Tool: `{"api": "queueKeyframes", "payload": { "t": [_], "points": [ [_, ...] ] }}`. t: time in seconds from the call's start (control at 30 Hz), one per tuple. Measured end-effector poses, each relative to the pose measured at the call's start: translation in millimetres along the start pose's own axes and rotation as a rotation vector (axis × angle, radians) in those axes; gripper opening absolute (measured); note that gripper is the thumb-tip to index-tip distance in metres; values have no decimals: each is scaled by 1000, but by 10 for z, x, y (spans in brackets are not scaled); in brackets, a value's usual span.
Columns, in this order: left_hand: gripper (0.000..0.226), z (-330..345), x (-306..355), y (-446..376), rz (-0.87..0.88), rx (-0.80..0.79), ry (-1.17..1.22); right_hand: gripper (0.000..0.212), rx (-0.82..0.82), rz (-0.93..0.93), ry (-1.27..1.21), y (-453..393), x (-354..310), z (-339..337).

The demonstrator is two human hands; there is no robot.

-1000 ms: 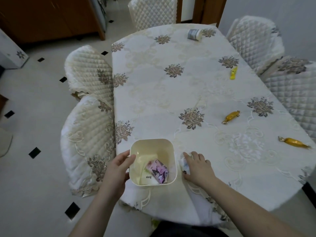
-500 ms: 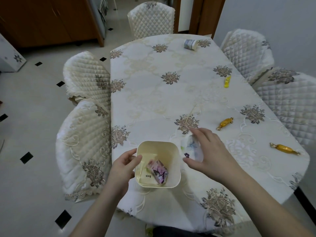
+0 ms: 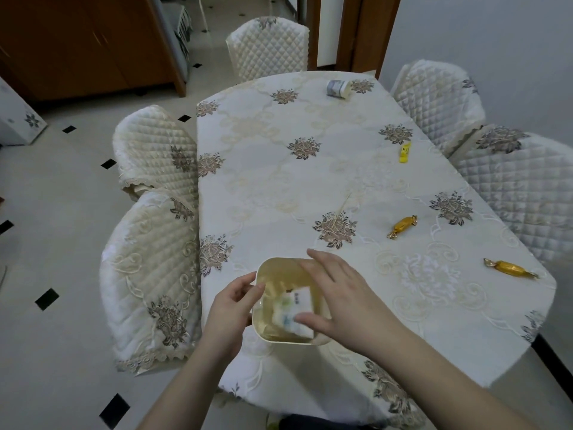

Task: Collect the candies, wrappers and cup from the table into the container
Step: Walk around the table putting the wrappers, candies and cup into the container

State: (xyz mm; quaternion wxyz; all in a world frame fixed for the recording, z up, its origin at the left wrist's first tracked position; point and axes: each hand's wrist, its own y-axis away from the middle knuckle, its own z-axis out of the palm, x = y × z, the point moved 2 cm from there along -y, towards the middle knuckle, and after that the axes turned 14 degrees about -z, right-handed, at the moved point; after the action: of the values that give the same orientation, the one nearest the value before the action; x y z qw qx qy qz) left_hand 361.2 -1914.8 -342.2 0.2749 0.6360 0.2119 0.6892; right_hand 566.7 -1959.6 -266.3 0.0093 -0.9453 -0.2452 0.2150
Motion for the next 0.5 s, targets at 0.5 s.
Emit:
{"api": "queueKeyframes", "payload": {
  "t": [0.5],
  "points": [
    [26, 90, 105, -112, -5, 59, 22, 55, 152, 289, 28, -27, 837, -272]
  ]
}}
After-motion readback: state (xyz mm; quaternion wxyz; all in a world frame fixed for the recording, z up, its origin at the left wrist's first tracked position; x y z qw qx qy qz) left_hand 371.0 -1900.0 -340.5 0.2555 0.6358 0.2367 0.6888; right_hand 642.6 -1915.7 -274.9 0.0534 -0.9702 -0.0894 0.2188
